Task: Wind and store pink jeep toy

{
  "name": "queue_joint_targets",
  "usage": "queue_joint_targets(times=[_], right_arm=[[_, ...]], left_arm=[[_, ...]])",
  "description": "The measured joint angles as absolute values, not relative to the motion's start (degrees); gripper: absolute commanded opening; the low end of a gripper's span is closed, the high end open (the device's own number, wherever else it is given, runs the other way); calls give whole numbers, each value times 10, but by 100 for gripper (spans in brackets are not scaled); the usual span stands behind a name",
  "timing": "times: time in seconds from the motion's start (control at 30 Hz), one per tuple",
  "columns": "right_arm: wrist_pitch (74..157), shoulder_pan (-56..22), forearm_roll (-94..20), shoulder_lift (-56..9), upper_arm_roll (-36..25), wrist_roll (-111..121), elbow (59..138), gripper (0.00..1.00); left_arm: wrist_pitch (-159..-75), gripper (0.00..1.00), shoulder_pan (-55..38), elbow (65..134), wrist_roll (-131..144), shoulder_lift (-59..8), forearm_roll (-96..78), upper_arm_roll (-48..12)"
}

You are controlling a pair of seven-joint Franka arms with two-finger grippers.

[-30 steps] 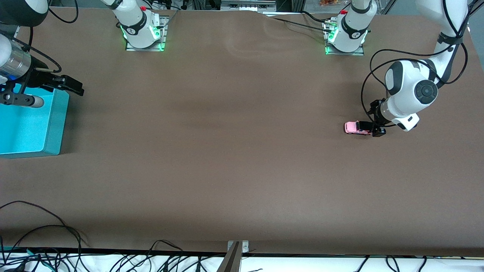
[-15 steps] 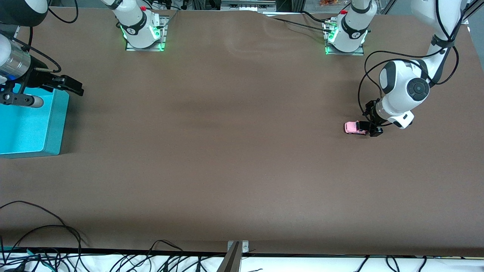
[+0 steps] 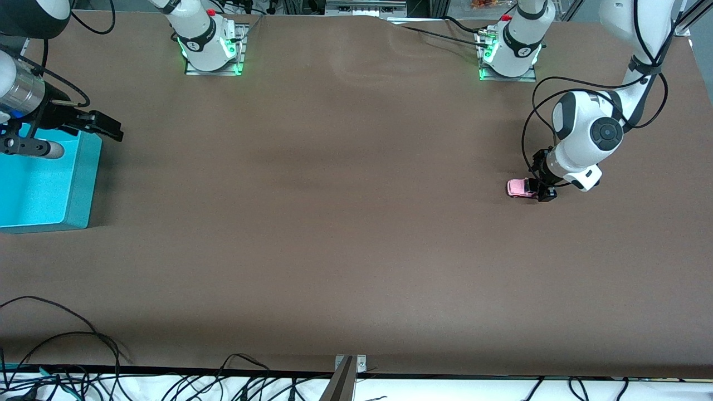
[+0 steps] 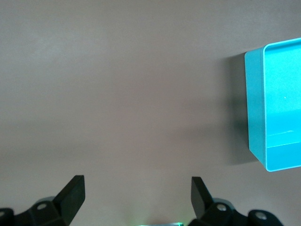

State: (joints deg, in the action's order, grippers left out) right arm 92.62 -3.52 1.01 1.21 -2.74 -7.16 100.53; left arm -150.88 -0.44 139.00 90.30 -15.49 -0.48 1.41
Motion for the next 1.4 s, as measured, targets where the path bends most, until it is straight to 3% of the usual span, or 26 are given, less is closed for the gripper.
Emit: queue_joint_targets(times=[0.2, 0.33, 1.4], right_arm=[[925, -35, 10, 12, -27, -72, 1003, 100], [925, -35, 10, 12, -27, -72, 1003, 100], [923, -35, 10, 9, -27, -72, 998, 100]], left_arm=[[-1512, 42, -4, 1390, 904, -155, -5, 14], [-1513, 35, -4, 1390, 904, -155, -5, 14], [-1523, 32, 33, 1391, 875, -156, 0, 20]])
